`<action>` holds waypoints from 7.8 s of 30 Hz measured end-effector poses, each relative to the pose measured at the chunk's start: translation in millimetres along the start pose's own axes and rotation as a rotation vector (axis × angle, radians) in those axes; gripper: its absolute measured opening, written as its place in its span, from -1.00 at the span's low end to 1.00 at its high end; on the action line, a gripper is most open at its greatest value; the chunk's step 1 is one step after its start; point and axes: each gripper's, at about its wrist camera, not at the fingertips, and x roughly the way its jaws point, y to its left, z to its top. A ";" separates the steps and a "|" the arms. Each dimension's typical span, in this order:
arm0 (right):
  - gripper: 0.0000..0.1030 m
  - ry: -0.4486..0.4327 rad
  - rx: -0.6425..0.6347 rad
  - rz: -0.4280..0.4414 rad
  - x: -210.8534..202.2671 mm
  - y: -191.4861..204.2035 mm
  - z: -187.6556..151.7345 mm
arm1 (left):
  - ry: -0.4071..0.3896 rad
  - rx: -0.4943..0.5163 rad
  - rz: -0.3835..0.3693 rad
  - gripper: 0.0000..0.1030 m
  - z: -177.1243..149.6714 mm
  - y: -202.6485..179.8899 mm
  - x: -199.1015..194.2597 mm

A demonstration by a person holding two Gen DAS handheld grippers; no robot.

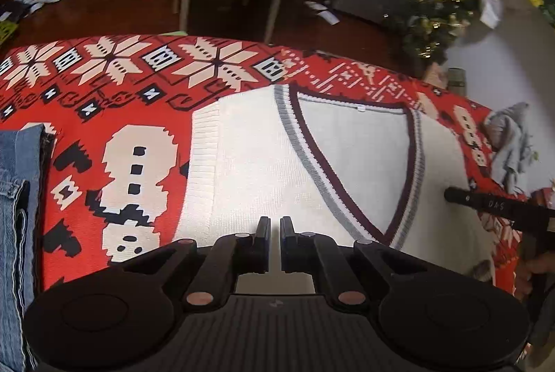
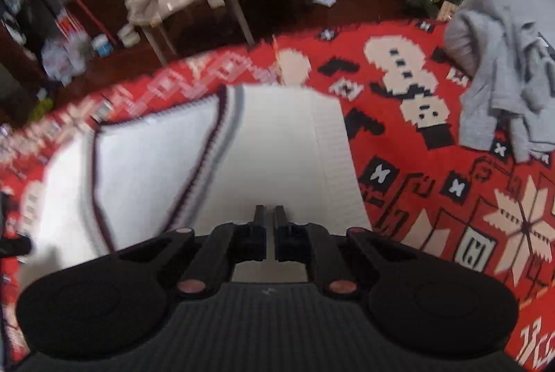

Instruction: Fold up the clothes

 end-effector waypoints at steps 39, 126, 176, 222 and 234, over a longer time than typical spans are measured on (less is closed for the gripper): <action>-0.82 -0.019 -0.029 -0.010 32.7 15.7 79.8 | -0.031 0.020 -0.045 -0.90 81.1 11.6 58.4; -0.83 0.103 -0.015 0.079 -16.5 72.1 -9.6 | -0.031 -0.018 -0.123 -0.91 42.2 -3.1 61.4; -0.93 0.379 -0.870 0.296 80.0 31.2 160.8 | 0.207 0.597 -0.251 -0.95 148.0 15.1 96.9; -0.60 0.313 -0.636 0.279 -163.2 -13.0 -162.5 | 0.305 0.619 -0.225 -0.89 -157.6 15.3 -77.7; -0.09 0.102 0.125 0.206 -147.3 -86.8 -98.8 | 0.053 -0.122 -0.104 -0.51 -77.0 89.9 -61.3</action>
